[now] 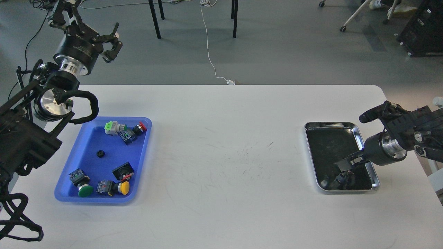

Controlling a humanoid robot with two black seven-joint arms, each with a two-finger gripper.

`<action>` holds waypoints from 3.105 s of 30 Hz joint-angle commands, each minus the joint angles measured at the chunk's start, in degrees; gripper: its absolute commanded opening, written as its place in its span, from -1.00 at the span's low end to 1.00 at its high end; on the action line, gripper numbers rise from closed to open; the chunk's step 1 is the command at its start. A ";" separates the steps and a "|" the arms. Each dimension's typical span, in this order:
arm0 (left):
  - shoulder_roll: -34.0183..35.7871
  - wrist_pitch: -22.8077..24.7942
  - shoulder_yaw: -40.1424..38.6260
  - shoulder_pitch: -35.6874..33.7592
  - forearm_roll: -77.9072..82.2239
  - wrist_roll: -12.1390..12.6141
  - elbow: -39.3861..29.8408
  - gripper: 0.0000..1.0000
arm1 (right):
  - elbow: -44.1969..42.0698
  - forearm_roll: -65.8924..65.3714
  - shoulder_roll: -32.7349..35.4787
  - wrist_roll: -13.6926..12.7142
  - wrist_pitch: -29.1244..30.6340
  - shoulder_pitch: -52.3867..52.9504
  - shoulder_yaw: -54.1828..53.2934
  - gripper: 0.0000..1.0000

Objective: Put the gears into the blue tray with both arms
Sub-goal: 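Grasp a second small black part in the silver tray with the right gripper, then carry the second black part to the table center and release it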

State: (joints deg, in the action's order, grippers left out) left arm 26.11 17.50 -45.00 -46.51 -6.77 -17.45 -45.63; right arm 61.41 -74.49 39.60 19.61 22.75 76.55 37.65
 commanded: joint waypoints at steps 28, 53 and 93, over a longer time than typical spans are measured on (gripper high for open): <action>-0.27 -0.36 0.09 0.54 0.18 -0.04 -0.07 0.96 | -2.52 0.05 -2.51 1.39 -0.43 -4.39 -2.49 -0.47; 1.31 -0.54 0.09 0.37 0.18 0.31 -0.51 0.96 | 2.14 6.10 -18.05 2.89 -4.11 8.09 -2.84 -0.59; 14.13 6.21 4.22 0.11 1.75 1.28 -8.85 0.96 | -11.93 16.38 -20.55 2.80 -10.54 -4.38 -28.39 0.93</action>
State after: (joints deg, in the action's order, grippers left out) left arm 37.67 18.62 -42.71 -45.74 -5.97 -16.50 -53.44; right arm 49.88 -62.52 14.43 22.24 12.24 74.13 16.83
